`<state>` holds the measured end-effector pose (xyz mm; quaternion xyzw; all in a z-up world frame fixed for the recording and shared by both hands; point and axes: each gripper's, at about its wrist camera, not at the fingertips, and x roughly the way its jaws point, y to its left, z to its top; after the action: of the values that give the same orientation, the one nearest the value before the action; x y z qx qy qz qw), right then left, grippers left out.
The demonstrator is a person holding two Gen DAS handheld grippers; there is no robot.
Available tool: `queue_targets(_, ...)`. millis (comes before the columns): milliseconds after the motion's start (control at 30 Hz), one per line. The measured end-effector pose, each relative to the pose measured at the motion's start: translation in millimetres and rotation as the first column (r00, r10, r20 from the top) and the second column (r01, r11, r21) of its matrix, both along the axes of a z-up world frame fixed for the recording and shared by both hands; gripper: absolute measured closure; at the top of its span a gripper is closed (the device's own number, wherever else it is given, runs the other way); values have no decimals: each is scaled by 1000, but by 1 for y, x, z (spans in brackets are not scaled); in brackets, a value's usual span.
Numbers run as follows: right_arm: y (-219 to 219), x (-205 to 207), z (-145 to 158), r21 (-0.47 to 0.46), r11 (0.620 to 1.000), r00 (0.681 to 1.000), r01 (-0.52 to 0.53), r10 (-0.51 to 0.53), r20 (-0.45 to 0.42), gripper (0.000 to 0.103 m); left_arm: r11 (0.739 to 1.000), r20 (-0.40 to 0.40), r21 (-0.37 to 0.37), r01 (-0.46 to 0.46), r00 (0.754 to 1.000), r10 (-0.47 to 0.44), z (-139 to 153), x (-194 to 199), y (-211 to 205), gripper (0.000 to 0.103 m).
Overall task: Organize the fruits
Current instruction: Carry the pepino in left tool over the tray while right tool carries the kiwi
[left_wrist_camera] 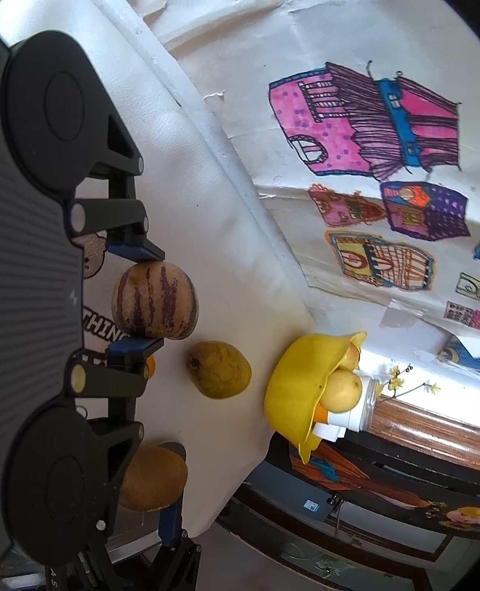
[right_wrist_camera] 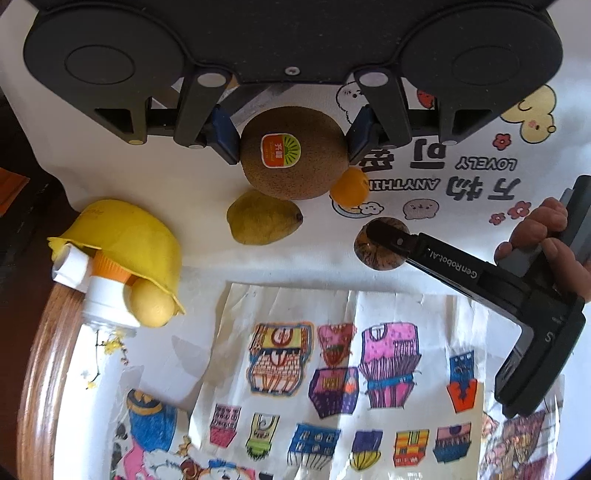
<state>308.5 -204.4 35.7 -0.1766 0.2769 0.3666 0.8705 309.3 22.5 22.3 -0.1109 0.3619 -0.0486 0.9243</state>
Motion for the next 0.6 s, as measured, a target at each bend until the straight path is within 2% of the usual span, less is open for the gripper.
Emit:
queue_targets(300,-29,-27,19,30,999,999,30,-31,32,40,999,28,7,37,999,-37,18,-13,-21,57)
queue_targets(600,-72,-60,30,50,995,995,83,-86,51,40,992,21,-23,127,992,-127,29,-27,-59,57)
